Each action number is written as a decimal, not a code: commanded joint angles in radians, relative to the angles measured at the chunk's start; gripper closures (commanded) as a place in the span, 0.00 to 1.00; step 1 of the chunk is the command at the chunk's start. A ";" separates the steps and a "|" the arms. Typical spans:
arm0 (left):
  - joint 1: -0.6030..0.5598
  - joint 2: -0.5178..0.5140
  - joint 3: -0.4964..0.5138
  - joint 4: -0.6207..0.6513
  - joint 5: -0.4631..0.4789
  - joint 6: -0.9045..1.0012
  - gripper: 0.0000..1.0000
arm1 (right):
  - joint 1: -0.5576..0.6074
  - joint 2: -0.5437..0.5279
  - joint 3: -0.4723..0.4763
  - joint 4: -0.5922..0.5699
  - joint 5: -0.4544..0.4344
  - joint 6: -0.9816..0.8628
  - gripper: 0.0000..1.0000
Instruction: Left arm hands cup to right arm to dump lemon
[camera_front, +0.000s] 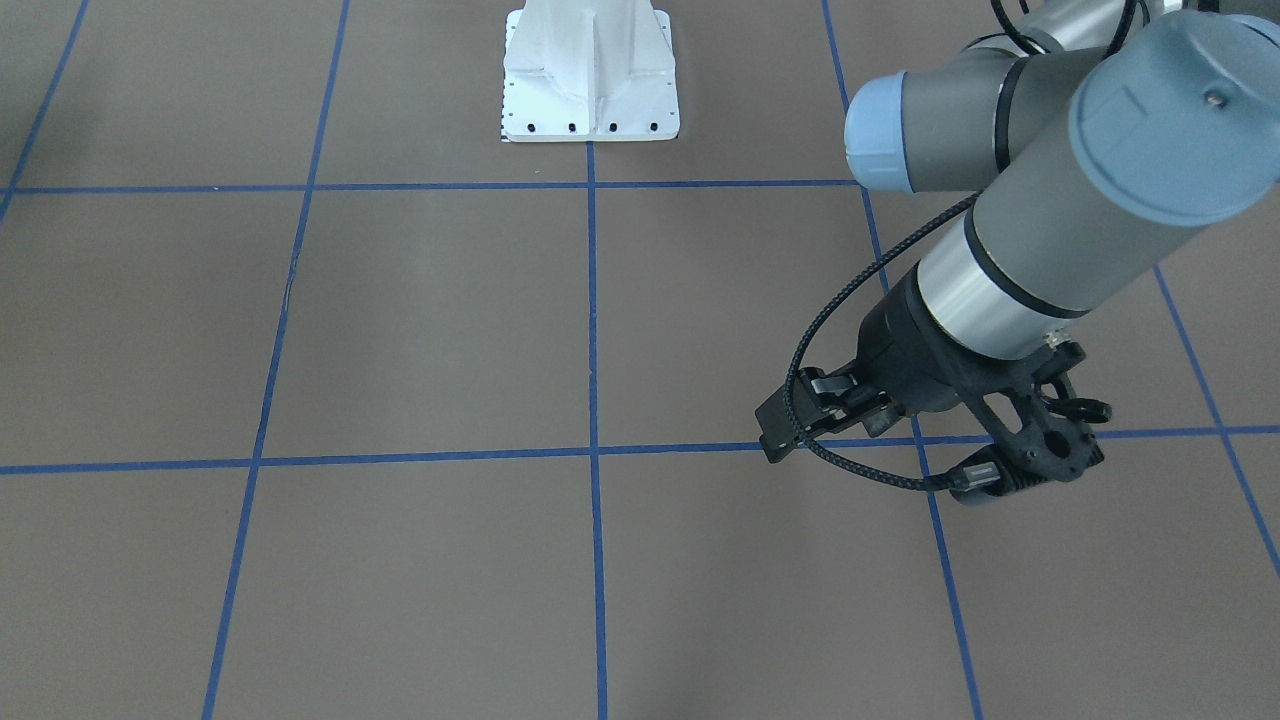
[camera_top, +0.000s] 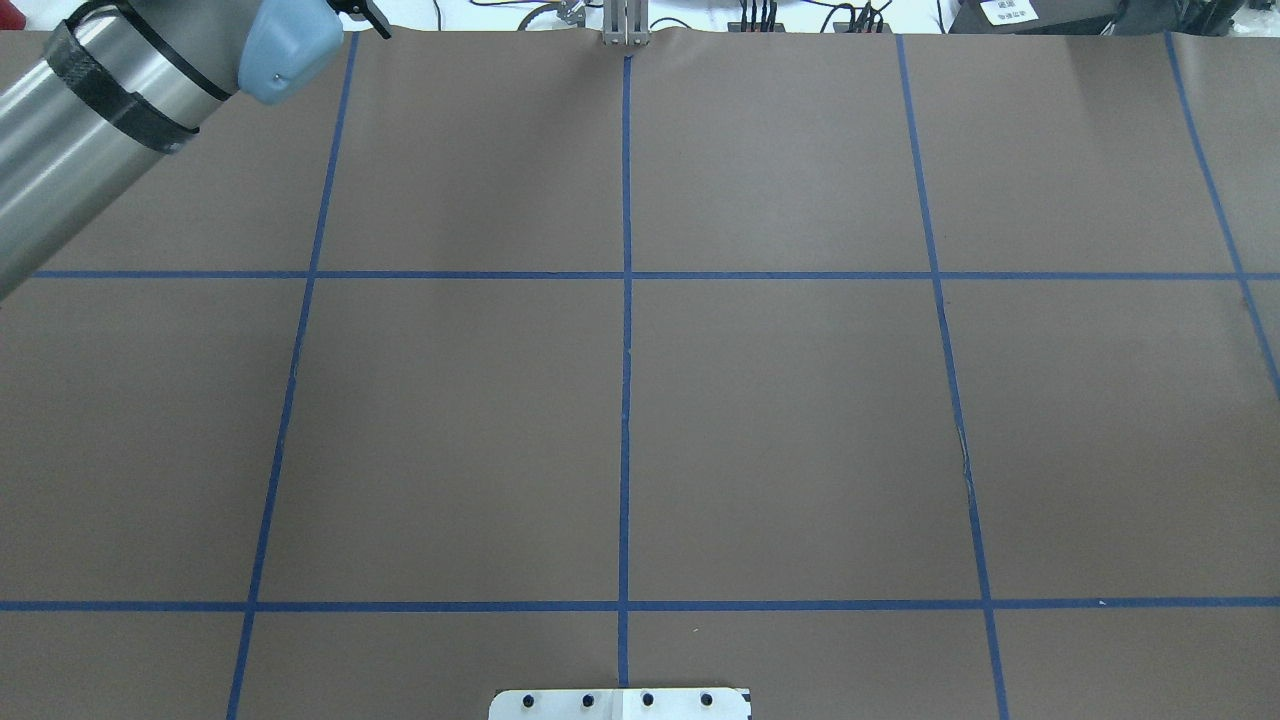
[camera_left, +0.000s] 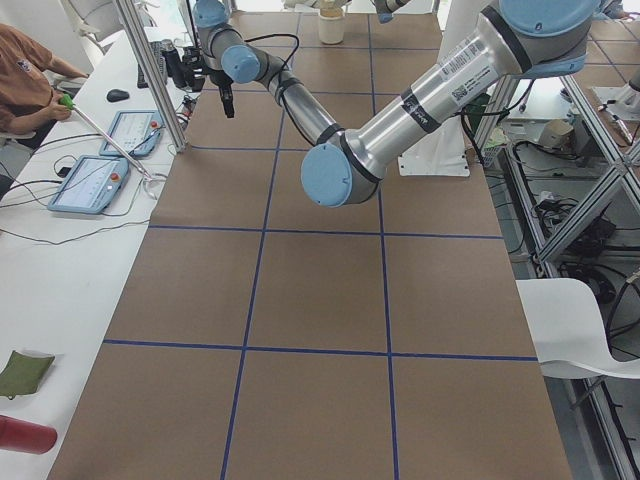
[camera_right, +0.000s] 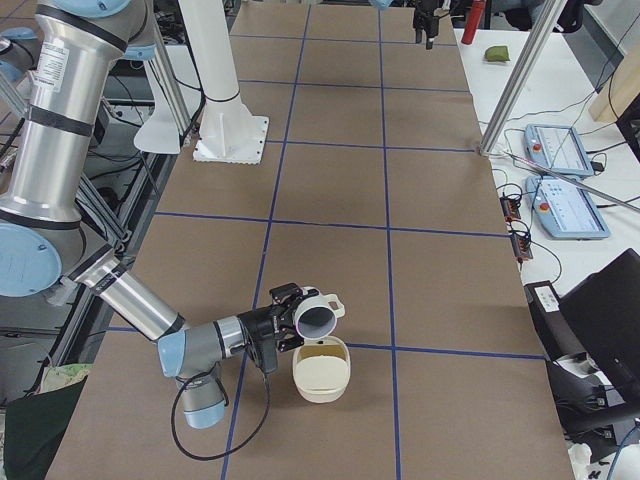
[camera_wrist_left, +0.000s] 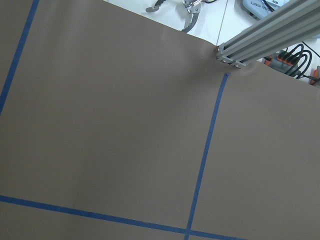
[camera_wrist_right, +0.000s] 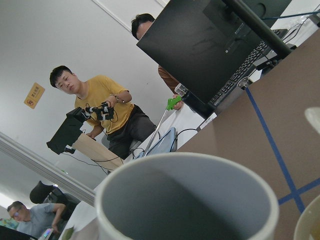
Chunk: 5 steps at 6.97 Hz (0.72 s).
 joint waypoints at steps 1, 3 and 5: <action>0.001 0.030 -0.005 -0.006 -0.003 0.001 0.00 | 0.002 -0.005 0.017 -0.080 0.003 -0.311 0.80; 0.001 0.037 -0.024 -0.003 -0.013 -0.005 0.00 | 0.006 -0.019 0.207 -0.288 0.003 -0.362 0.80; 0.001 0.117 -0.125 -0.003 -0.015 -0.011 0.00 | 0.015 0.012 0.448 -0.658 0.001 -0.503 0.80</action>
